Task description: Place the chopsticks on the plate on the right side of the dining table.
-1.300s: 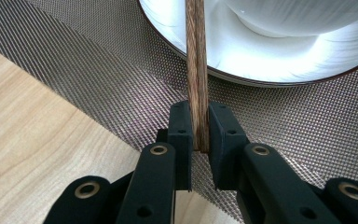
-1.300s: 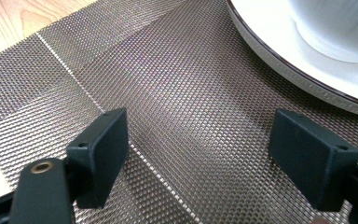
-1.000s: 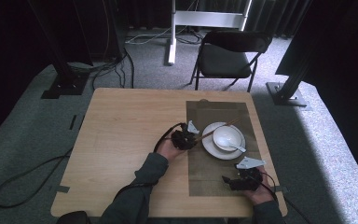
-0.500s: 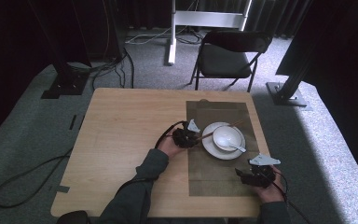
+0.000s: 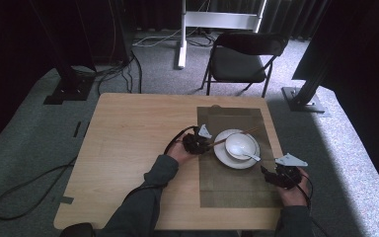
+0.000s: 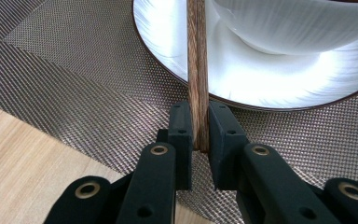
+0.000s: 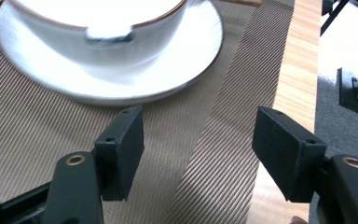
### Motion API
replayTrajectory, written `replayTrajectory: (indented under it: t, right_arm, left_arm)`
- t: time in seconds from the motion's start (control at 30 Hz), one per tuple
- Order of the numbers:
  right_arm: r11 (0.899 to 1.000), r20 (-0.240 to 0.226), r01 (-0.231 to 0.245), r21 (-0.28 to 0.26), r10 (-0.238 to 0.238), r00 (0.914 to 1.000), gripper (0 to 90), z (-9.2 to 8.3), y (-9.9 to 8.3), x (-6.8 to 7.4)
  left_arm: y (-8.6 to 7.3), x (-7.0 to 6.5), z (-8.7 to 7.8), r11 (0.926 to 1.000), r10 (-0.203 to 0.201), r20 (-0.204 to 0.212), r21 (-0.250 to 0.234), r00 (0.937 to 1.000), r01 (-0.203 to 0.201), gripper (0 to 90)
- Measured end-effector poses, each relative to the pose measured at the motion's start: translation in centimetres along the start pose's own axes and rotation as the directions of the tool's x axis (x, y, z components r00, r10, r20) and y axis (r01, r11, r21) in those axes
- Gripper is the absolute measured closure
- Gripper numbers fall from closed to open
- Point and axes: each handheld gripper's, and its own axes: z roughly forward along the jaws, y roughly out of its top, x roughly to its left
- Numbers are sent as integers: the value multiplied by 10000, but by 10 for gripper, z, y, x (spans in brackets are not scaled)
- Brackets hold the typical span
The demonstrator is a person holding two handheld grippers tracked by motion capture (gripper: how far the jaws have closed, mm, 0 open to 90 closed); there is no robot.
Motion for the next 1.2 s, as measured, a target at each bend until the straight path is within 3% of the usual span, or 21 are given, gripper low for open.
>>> replayTrajectory:
  t: [0.17, 0.33, 0.47, 0.67, 0.83, 0.97, 1.2]
  right_arm:
    - [9998, 197, -165, 74, 163, 9997, 333, 12, 16, -12]
    - [9997, 480, -147, -196, 156, 9987, 333, 18, 32, -19]
    - [9979, 739, -404, -515, 442, 9963, 331, 29, 51, -28]
    - [9956, 1284, -628, -693, 713, 9891, 321, 55, 74, -34]
    - [9962, 1482, -784, -368, 830, 9855, 300, 81, 92, -36]
    - [9917, 1458, -1275, -169, 1286, 9809, 296, 96, 102, -43]
    - [9744, 1346, -2239, 192, 2194, 9663, 296, 118, 114, -56]
  left_arm:
    - [0, 1, 1, 10000, 57, -20, 20, 10000, -57, 810]
    - [-2, 2, 4, 10000, 55, -21, 36, 10000, -55, 810]
    - [-1, 2, 5, 10000, 86, -34, 7, 10000, -86, 810]
    - [4, 2, 6, 9995, 281, -75, 167, 9996, -280, 810]
    - [6, 1, 8, 9987, 466, -101, 229, 9989, -464, 811]
    - [4, 3, 8, 9987, 476, -58, 175, 9989, -475, 811]
    - [4, 4, 6, 9977, 648, -89, 220, 9979, -646, 811]
